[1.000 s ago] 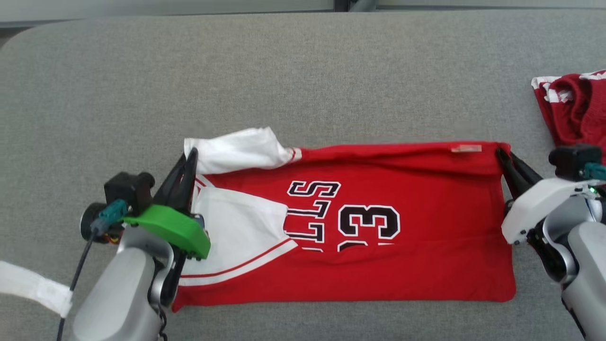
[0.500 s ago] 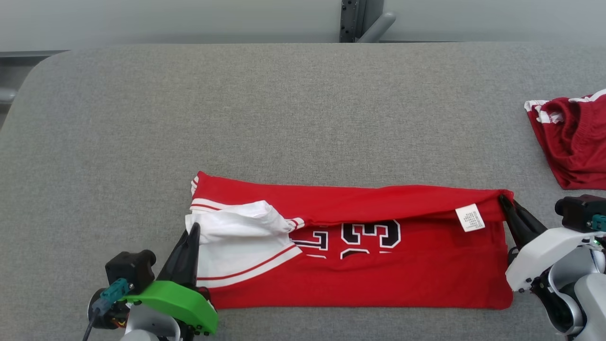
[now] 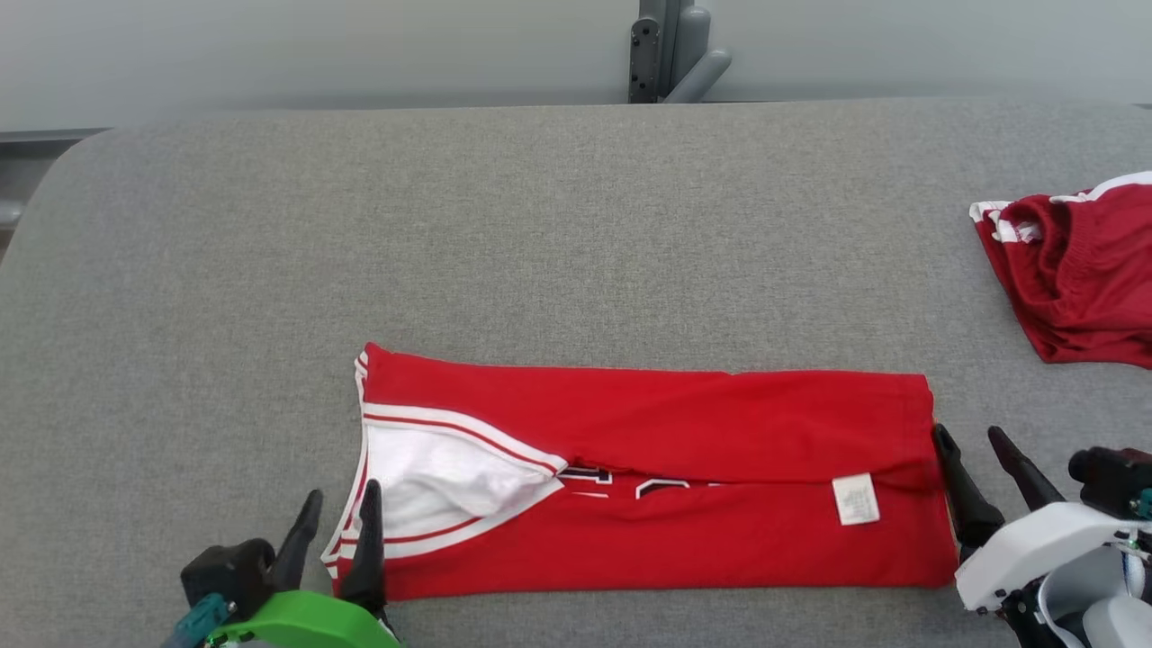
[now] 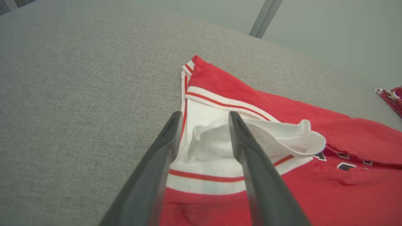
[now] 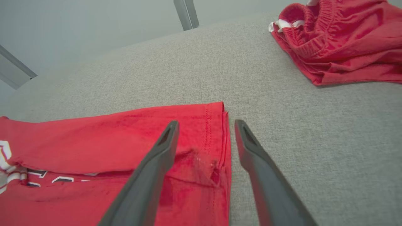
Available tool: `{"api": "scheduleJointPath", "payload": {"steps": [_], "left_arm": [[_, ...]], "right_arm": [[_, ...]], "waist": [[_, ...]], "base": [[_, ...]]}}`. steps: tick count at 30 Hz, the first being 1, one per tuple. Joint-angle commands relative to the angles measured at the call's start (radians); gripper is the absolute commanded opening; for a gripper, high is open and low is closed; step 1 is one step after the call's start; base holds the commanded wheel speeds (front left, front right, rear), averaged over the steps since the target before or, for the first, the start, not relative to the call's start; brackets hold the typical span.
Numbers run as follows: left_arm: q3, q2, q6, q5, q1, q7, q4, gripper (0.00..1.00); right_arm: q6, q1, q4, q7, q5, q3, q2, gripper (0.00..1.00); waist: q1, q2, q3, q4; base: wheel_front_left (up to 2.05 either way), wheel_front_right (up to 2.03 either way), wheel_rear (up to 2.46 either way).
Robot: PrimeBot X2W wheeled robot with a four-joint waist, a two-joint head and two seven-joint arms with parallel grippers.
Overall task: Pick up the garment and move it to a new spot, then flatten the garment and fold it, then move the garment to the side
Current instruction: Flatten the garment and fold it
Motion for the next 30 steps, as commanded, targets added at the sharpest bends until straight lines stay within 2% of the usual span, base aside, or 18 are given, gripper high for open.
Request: {"api": "scheduleJointPath", "payload": {"steps": [1, 9, 11, 18, 23, 30], "left_arm": [[0.009, 0.001, 0.006, -0.012, 0.023, -0.01, -0.002, 1.0], [0.073, 0.011, 0.054, 0.003, 0.09, -0.071, -0.074, 1.0], [0.064, 0.007, 0.056, 0.022, 0.075, -0.077, -0.09, 1.0], [0.024, -0.02, 0.061, 0.072, 0.023, -0.083, -0.078, 1.0], [0.013, -0.034, 0.051, 0.083, 0.004, -0.086, -0.052, 1.0], [0.009, -0.044, 0.041, 0.09, -0.007, -0.09, -0.024, 1.0]], "right_arm": [[-0.001, 0.021, -0.006, -0.011, -0.003, -0.01, 0.004, 1.0], [-0.001, 0.133, -0.056, -0.052, -0.013, -0.129, 0.065, 1.0], [-0.001, 0.146, -0.06, -0.045, -0.032, -0.169, 0.077, 1.0], [-0.001, 0.094, -0.044, 0.021, -0.103, -0.19, 0.127, 1.0], [-0.001, 0.022, 0.051, 0.055, -0.147, -0.201, 0.156, 1.0], [-0.001, -0.07, 0.257, 0.052, -0.208, -0.234, 0.192, 1.0]], "waist": [[0.0, 0.0, -0.01, -0.008], [0.0, 0.0, -0.059, -0.016], [0.0, 0.0, -0.076, -0.016], [0.0, 0.0, -0.104, -0.003], [0.0, 0.0, -0.105, 0.02], [0.0, 0.0, -0.1, 0.069]], "base": [[0.0, 0.0, 0.0], [0.0, 0.0, 0.0], [0.0, 0.0, 0.0], [0.0, 0.0, 0.0], [0.0, 0.0, 0.0], [0.0, 0.0, 0.0]]}}
